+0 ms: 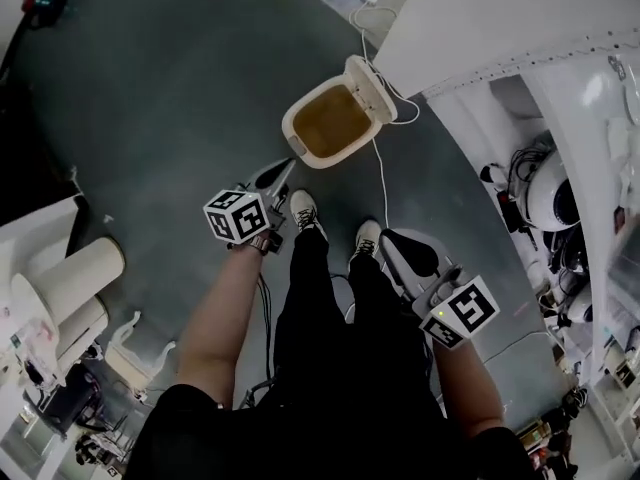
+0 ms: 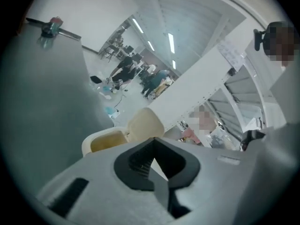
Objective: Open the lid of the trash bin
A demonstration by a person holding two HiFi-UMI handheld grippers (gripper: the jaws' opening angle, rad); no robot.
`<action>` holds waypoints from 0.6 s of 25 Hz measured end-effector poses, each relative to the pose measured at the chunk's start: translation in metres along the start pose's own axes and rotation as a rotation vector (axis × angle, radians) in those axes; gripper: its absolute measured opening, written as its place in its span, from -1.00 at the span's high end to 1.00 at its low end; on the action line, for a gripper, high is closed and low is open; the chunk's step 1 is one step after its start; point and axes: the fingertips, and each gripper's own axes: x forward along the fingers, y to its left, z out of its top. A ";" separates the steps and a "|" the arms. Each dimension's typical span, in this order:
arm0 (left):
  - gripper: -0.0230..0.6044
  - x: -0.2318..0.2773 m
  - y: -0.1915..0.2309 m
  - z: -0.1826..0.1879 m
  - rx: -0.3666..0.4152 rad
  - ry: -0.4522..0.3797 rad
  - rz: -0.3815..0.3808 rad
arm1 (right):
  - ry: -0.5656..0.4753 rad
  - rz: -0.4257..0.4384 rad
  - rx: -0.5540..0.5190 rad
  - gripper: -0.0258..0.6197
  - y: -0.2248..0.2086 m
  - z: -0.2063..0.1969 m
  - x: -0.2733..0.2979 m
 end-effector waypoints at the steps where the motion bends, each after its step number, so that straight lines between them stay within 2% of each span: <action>1: 0.92 -0.006 -0.023 0.008 0.032 -0.002 -0.018 | -0.009 0.005 -0.015 0.92 0.004 0.009 -0.007; 6: 0.92 -0.040 -0.136 0.047 0.192 -0.030 -0.107 | -0.070 0.029 -0.075 0.92 0.027 0.053 -0.042; 10: 0.92 -0.072 -0.215 0.067 0.291 -0.067 -0.176 | -0.120 0.043 -0.110 0.92 0.050 0.083 -0.068; 15: 0.92 -0.108 -0.283 0.082 0.361 -0.119 -0.234 | -0.173 0.072 -0.161 0.92 0.075 0.115 -0.088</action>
